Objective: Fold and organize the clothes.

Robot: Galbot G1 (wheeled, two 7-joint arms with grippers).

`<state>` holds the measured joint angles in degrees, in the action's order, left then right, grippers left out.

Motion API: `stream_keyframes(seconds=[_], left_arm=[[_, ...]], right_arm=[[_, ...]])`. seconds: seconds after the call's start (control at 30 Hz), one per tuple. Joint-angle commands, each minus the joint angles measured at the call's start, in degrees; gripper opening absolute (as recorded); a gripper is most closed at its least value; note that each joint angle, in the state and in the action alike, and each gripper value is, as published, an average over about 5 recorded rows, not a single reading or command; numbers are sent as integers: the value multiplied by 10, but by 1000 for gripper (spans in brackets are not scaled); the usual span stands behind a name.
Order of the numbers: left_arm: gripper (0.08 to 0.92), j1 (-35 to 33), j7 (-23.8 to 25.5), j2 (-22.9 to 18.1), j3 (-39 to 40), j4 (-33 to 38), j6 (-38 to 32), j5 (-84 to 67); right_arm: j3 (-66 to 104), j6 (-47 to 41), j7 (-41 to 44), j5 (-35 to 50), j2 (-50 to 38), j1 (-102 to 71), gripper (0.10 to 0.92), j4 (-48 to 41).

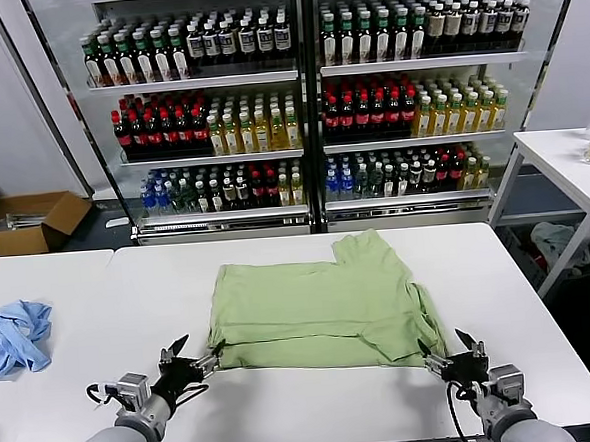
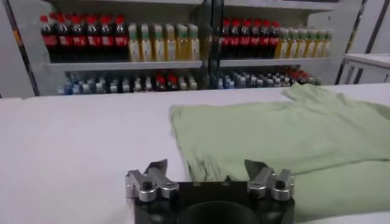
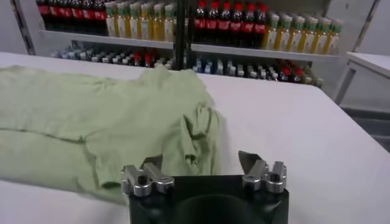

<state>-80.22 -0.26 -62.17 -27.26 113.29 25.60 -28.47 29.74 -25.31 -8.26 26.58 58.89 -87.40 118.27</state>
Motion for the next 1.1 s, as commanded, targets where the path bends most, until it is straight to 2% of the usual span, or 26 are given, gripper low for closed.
stream_keyframes(seconds=[0.03,0.13,0.23,0.5,0.67,0.87,1.0,1.1], left_arm=[[818,-22,-27,-13,7,6,68,17],[811,-15,-36,-16,9,-4,74,20],[754,-11,-40,-18,12,-7,74,19],[521,-5,-37,-17,17,-15,74,24],[382,-3,-10,-17,11,-21,44,24],[209,-44,-4,-14,-3,27,43,19],[113,-101,-6,-4,-42,95,44,-16],[92,-153,-10,6,-72,141,51,-40]], right_arm=[[2,-1,-5,4,9,-21,808,-7],[-4,-1,-3,16,13,-11,753,-15],[-6,0,-4,20,14,-6,675,-17],[-7,0,-4,23,19,0,441,-19],[-5,1,2,20,19,-4,294,-15],[18,-2,7,38,8,-40,136,32],[54,-5,9,56,-9,-87,111,93],[80,-5,13,60,-19,-129,111,128]])
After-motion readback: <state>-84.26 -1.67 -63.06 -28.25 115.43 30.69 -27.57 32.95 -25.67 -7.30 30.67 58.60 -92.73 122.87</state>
